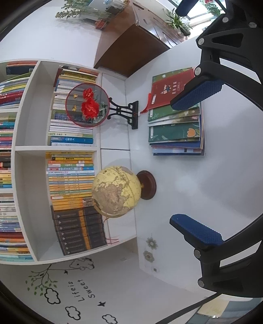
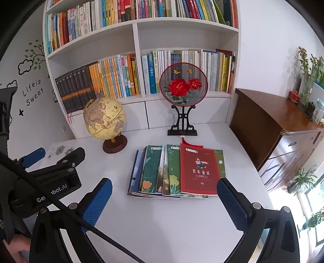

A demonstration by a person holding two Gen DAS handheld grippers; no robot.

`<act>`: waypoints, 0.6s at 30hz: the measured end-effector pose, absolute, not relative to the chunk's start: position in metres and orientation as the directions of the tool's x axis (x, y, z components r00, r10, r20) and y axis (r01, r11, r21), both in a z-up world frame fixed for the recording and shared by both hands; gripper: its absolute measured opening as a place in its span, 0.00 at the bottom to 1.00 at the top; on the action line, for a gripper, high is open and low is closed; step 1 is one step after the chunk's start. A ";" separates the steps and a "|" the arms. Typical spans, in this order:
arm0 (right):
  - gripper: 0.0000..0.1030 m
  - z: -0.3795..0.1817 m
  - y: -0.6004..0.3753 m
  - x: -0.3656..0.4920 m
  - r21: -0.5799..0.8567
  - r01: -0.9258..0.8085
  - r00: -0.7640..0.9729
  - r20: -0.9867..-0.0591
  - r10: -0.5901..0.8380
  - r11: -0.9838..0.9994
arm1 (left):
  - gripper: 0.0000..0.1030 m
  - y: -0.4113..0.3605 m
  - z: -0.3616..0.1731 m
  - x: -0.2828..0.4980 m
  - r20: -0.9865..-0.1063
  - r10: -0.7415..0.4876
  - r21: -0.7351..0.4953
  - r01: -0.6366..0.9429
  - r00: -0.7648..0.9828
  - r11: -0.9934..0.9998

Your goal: Organize books

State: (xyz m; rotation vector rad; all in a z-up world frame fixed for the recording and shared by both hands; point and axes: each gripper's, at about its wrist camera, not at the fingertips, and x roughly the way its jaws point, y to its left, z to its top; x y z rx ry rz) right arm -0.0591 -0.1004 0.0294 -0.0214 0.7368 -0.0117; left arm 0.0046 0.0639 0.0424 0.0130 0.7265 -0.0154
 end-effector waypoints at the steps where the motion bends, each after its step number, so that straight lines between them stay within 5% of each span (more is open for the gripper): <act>1: 1.00 0.030 -0.100 -0.059 -0.025 0.002 0.741 -0.671 -0.018 1.000 | 0.99 0.064 0.042 0.005 -0.667 -0.010 0.007 0.020 0.745 1.000; 18: 1.00 0.023 -0.108 -0.042 -0.059 -0.098 0.757 -0.652 0.036 0.993 | 0.99 0.047 0.030 0.014 -0.687 0.038 0.016 -0.037 0.725 0.999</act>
